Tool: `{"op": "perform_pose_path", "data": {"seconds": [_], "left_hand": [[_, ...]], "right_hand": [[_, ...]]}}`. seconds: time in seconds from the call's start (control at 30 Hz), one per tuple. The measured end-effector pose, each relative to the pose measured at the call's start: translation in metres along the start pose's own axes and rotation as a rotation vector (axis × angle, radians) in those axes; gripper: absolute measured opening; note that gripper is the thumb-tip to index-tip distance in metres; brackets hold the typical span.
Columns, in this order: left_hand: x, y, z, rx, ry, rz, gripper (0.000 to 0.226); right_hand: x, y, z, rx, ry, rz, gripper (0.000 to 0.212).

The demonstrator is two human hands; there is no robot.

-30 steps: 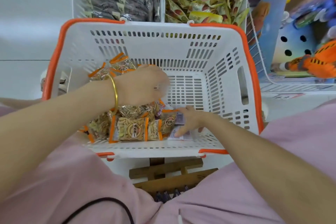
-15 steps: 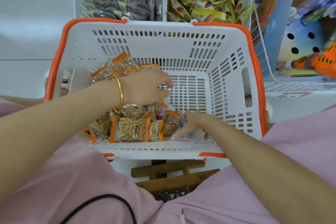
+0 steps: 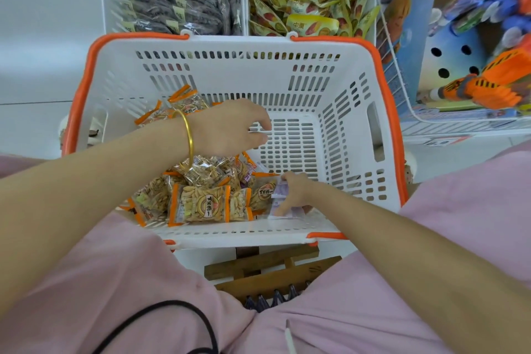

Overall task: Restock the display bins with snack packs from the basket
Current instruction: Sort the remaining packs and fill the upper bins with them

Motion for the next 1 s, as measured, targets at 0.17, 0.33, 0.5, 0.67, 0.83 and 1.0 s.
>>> {"op": "perform_pose_path", "data": {"seconds": [0.17,0.33,0.5,0.67,0.83,1.0], "left_hand": [[0.004,0.006,0.001,0.057,-0.064,-0.007,0.037],[-0.015,-0.002,-0.008,0.044,-0.078,0.012,0.042],[-0.008,0.000,-0.013,0.034,-0.170,0.180,0.097],[-0.004,0.019,-0.013,0.199,-0.223,0.369,0.092],[-0.010,0.027,-0.010,0.290,-0.169,0.676,0.060],[-0.018,0.026,-0.011,0.301,-0.062,1.011,0.060]], "right_hand": [[0.008,0.014,0.005,-0.009,0.007,-0.221,0.087],[0.018,0.069,0.027,-0.130,0.035,-0.549,0.076],[-0.027,0.114,0.090,-0.495,0.507,-0.708,0.061],[-0.047,0.132,0.123,-0.510,0.634,-0.738,0.080],[-0.050,0.155,0.148,-0.263,0.551,-0.944,0.045],[-0.055,0.177,0.173,0.010,0.559,-0.991,0.050]]}}
Point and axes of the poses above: each hand's wrist, its own z-axis away from the middle knuckle, its own y-axis out of the back of the hand, x = y × z, the point moved 6 cm from there along -z, towards the middle knuckle, and after that the axes turned 6 degrees about -y, right-handed, at the moved point
